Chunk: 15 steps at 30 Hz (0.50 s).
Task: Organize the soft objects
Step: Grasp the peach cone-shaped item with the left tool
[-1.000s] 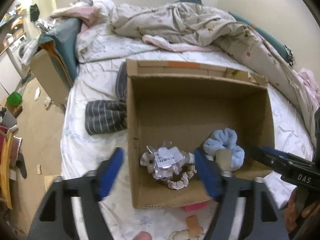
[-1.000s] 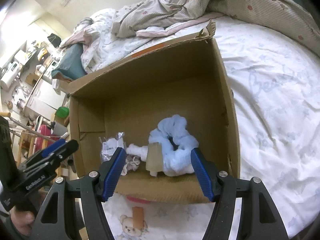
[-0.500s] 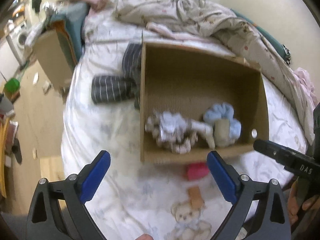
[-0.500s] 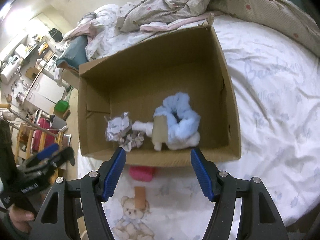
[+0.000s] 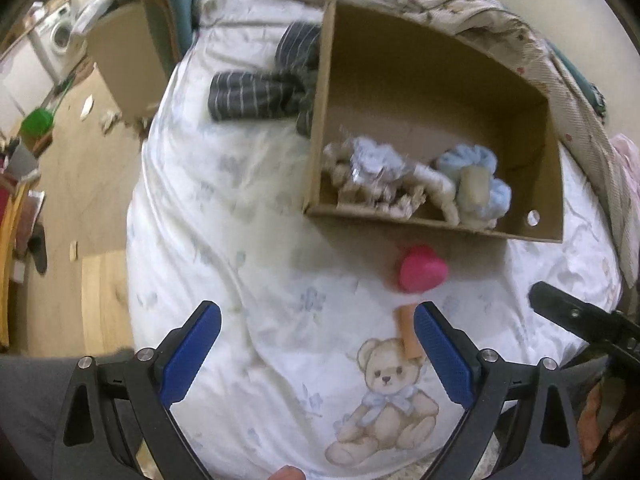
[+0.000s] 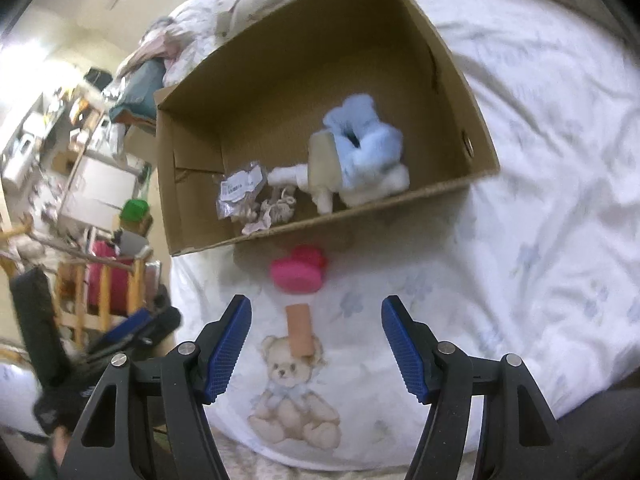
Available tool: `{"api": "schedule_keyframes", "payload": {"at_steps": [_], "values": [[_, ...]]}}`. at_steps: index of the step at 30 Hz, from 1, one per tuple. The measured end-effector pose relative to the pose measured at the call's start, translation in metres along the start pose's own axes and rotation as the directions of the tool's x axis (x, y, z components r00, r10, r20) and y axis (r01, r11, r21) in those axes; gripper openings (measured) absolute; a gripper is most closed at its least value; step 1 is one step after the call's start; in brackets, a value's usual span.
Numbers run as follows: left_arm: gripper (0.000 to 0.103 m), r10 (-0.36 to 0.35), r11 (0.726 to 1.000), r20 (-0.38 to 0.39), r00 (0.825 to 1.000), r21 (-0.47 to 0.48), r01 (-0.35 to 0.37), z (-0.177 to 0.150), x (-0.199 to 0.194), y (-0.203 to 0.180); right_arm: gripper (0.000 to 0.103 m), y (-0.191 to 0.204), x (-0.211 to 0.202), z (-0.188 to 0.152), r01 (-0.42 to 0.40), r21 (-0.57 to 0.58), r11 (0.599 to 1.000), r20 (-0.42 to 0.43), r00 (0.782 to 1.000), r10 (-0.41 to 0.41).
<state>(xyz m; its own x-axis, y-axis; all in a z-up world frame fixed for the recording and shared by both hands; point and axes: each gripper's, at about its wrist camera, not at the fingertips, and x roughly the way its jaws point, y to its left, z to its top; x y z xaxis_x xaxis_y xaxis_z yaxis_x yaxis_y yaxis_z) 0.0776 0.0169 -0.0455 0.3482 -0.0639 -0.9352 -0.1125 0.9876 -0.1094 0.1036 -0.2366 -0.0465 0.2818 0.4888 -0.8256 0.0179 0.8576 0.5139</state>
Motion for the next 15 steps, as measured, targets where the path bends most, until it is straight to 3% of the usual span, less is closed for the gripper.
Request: {"api": "schedule_keyframes", "payload": {"at_steps": [3,7,15], "values": [[0.097,0.015,1.0,-0.027,1.0,-0.008,-0.015,0.0,0.011,-0.006,0.071,-0.005,-0.001,0.002,0.005,0.023,1.0,0.008,1.0,-0.005],[0.094,-0.029,1.0,-0.08,0.996,-0.006,0.028,-0.001,0.028,-0.021,0.071,-0.018,0.004,0.005,0.029,0.07,0.997,-0.004,1.0,-0.029],[0.062,-0.068,0.991,-0.205,0.976,0.096,0.089,-0.018,0.068,-0.072,0.071,-0.028,0.014,0.009,0.051,0.112,0.992,-0.033,0.998,-0.047]]}}
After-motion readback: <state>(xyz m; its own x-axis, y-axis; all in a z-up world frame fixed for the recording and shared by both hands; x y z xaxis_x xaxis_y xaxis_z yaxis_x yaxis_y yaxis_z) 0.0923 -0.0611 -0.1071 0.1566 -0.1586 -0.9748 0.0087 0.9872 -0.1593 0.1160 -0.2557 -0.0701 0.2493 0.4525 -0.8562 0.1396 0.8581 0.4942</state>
